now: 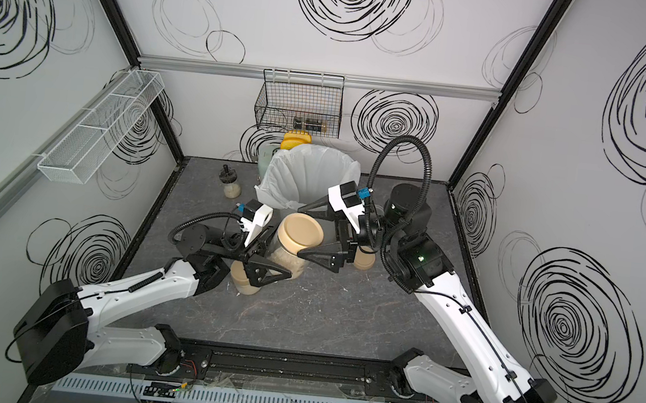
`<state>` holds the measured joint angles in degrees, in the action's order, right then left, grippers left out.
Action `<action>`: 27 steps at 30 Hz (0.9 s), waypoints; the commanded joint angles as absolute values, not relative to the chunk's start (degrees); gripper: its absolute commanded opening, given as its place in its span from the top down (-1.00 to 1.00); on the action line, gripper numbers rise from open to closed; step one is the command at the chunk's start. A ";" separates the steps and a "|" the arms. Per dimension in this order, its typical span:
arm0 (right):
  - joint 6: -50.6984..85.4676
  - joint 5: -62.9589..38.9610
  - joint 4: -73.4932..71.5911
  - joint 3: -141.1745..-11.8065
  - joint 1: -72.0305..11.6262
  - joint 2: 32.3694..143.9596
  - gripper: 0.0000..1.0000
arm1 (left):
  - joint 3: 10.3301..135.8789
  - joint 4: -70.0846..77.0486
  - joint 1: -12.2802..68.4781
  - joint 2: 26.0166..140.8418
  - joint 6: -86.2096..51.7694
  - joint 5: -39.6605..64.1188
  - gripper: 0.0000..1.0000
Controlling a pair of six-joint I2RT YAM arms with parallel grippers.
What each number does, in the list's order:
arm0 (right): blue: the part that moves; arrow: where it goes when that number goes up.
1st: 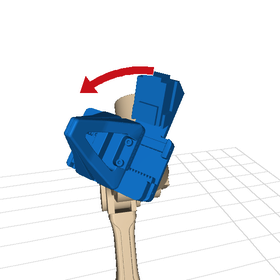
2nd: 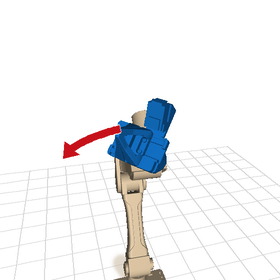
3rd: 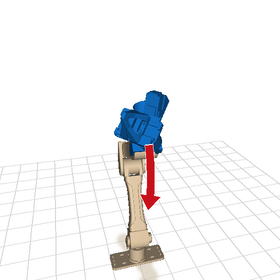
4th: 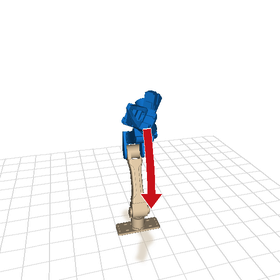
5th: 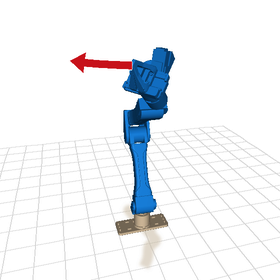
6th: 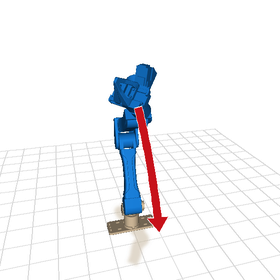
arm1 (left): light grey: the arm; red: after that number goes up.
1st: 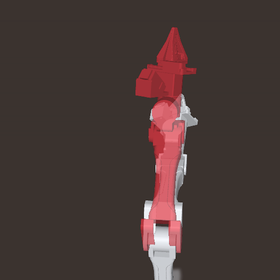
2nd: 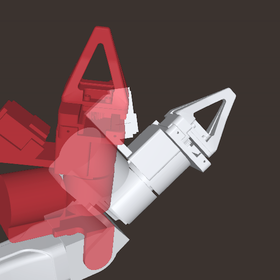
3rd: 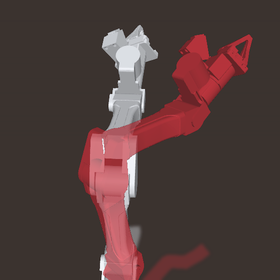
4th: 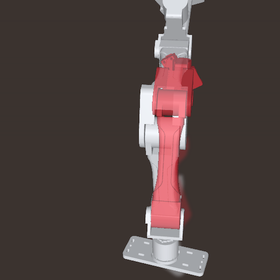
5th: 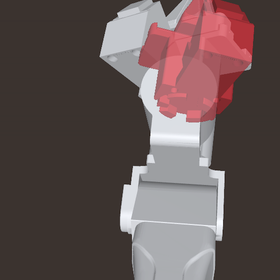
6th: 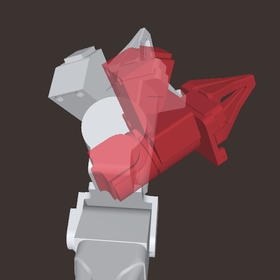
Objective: Empty moldy rice from jars
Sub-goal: Unscrew the lid from the jar.
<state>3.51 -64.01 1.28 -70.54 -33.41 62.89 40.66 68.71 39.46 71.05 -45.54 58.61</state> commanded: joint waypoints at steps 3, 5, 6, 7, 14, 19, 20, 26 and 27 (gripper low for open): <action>1.93 -61.00 2.50 -69.78 -32.18 62.24 -0.96 | 42.10 74.82 40.08 67.36 -42.73 58.26 -0.15; 1.93 -61.02 2.55 -69.79 -32.06 62.16 -0.96 | 42.10 74.54 40.03 67.16 -42.39 58.19 -0.15; 1.91 -61.00 2.55 -69.79 -31.98 62.14 -0.96 | 42.10 74.37 40.08 67.17 -42.28 58.11 -0.15; 2.01 -60.93 2.55 -69.70 -31.89 62.05 -0.96 | 42.19 74.31 40.07 67.22 -42.19 58.10 -0.15; 2.28 -60.23 2.87 -68.87 -31.12 61.06 -0.96 | 42.05 73.85 39.73 66.92 -41.83 57.79 -0.15; 2.64 -60.11 2.64 -67.96 -30.24 60.07 -0.96 | 41.92 73.30 39.41 66.71 -41.22 57.48 -0.15; 2.64 -60.17 2.74 -67.94 -30.23 60.03 -0.96 | 41.92 73.30 39.38 66.62 -41.22 57.48 -0.15; 2.61 -60.29 3.27 -67.51 -29.79 59.68 -0.96 | 41.66 72.81 38.61 66.10 -40.78 56.95 -0.14; 2.68 -60.18 3.39 -67.37 -29.70 59.59 -0.96 | 41.58 72.70 38.42 65.94 -40.69 56.82 -0.14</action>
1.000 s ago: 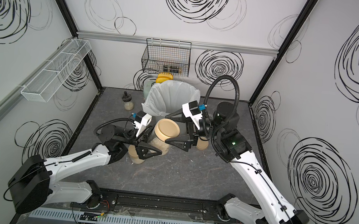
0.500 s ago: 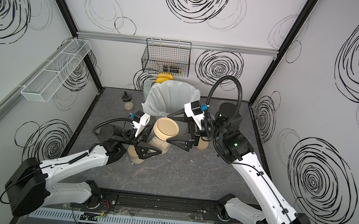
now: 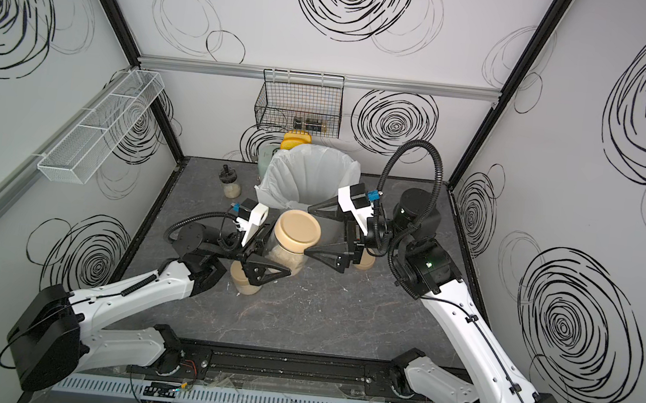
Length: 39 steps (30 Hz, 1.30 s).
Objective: Empty moldy rice from jars
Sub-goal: Unscrew the lid from the jar.
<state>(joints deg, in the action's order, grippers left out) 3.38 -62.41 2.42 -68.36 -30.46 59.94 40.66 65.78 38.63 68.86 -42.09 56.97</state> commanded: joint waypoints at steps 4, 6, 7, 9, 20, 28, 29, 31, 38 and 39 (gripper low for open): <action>2.72 -59.82 3.63 -67.15 -29.25 59.08 -0.96 | 41.31 72.09 37.80 65.33 -40.34 56.69 -0.14; 2.72 -59.85 3.69 -67.06 -28.84 58.89 -0.96 | 41.24 71.90 37.62 65.13 -40.18 56.69 -0.14; 2.68 -59.85 3.94 -67.04 -28.75 58.81 -0.96 | 41.22 71.76 37.46 65.12 -40.17 56.67 -0.14; 2.66 -59.77 4.26 -66.98 -28.40 58.58 -0.96 | 41.13 71.57 37.27 64.89 -40.01 56.75 -0.14; 2.89 -54.11 11.49 -64.16 -25.58 52.69 -0.96 | 41.35 53.03 33.83 59.56 -26.59 51.64 -0.15; 9.16 -41.90 16.52 -67.00 -25.14 51.10 -0.96 | 43.15 30.01 35.29 53.57 -7.30 34.13 -0.16; 10.43 -41.21 15.91 -67.29 -25.13 51.22 -0.96 | 43.26 29.02 35.69 53.31 -6.14 32.45 -0.16; 13.51 -40.14 14.20 -67.91 -25.14 51.71 -0.96 | 43.33 27.41 36.74 52.75 -4.12 29.25 -0.16; 21.88 -37.15 8.24 -70.02 -26.59 54.96 -0.96 | 43.08 26.07 41.30 52.34 1.30 20.99 -0.16; 21.97 -36.49 8.05 -70.44 -27.23 55.59 -0.96 | 42.96 26.54 41.83 52.43 1.62 20.11 -0.15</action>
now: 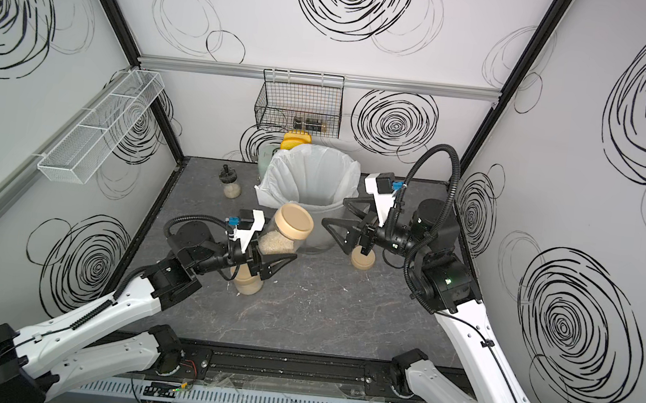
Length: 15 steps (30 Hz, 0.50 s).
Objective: Empty moldy rice from jars
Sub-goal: Unscrew the lid from the jar.
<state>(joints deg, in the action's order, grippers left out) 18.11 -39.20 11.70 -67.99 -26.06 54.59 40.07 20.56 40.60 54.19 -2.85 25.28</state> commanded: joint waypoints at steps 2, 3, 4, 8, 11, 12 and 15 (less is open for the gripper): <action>21.97 -34.88 8.08 -71.32 -28.85 56.69 -0.96 | 42.42 27.62 42.86 52.46 2.27 18.66 -0.15; 21.91 -33.90 8.24 -71.69 -29.94 57.40 -0.96 | 42.21 28.13 43.45 52.55 2.68 17.89 -0.15; 21.74 -32.94 8.39 -72.01 -30.96 57.92 -0.96 | 42.06 28.69 43.85 52.62 2.97 17.35 -0.15; 20.80 -28.88 8.94 -73.07 -35.59 60.23 -0.96 | 42.26 29.53 45.37 53.35 4.13 15.84 -0.15; 20.09 -26.56 9.71 -73.71 -37.89 61.40 -0.96 | 42.45 29.85 45.91 53.93 4.85 14.91 -0.16; 20.07 -26.13 9.67 -73.79 -38.41 61.73 -0.96 | 42.51 30.05 46.05 53.96 4.92 14.56 -0.15; 20.29 -25.80 9.58 -73.81 -39.32 62.29 -0.96 | 42.45 30.58 46.44 54.32 5.14 13.68 -0.15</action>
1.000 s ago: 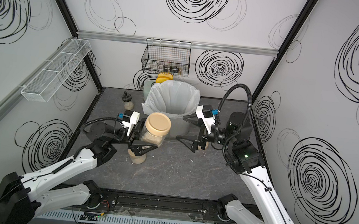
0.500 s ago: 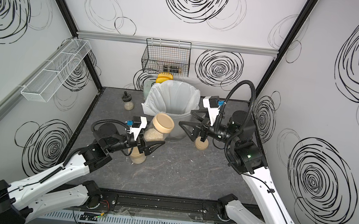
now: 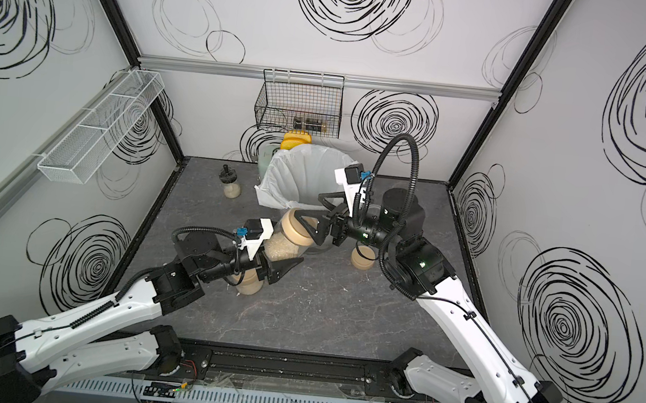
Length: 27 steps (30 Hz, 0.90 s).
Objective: Empty moldy rice from jars
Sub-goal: Unscrew the lid from the jar.
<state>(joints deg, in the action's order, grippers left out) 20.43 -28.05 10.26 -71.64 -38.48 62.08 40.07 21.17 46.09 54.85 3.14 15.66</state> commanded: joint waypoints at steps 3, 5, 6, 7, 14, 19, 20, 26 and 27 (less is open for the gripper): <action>20.39 -25.20 9.88 -73.83 -40.07 62.71 -0.96 | 42.19 31.49 46.60 54.60 5.10 13.23 -0.15; 20.40 -24.74 10.25 -73.75 -40.37 62.92 -0.96 | 42.14 31.57 46.75 54.78 5.10 13.08 -0.15; 20.41 -24.62 10.40 -73.78 -40.58 63.01 -0.96 | 42.19 31.65 46.71 54.78 5.10 12.95 -0.15; 20.40 -24.46 10.44 -73.79 -40.68 63.10 -0.96 | 42.11 31.86 46.76 54.78 5.12 12.84 -0.15; 20.15 -25.15 11.23 -73.43 -41.48 64.05 -0.96 | 42.18 32.26 46.78 54.97 5.10 12.78 -0.15; 20.12 -26.01 11.42 -73.56 -42.10 64.69 -0.96 | 42.19 32.34 46.76 55.17 5.10 12.60 -0.16; 20.04 -26.12 11.43 -73.48 -42.26 64.81 -0.96 | 42.19 32.34 46.82 55.16 5.15 12.59 -0.16; 20.04 -27.11 11.56 -73.56 -42.80 64.99 -0.96 | 42.10 32.41 46.80 55.21 5.02 12.46 -0.16; 20.04 -27.22 11.66 -73.49 -42.89 65.03 -0.96 | 42.11 32.42 46.84 55.25 4.96 12.40 -0.16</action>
<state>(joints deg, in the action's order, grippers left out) 20.43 -26.13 10.57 -72.20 -42.33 64.69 40.07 22.90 46.50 55.99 4.01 12.75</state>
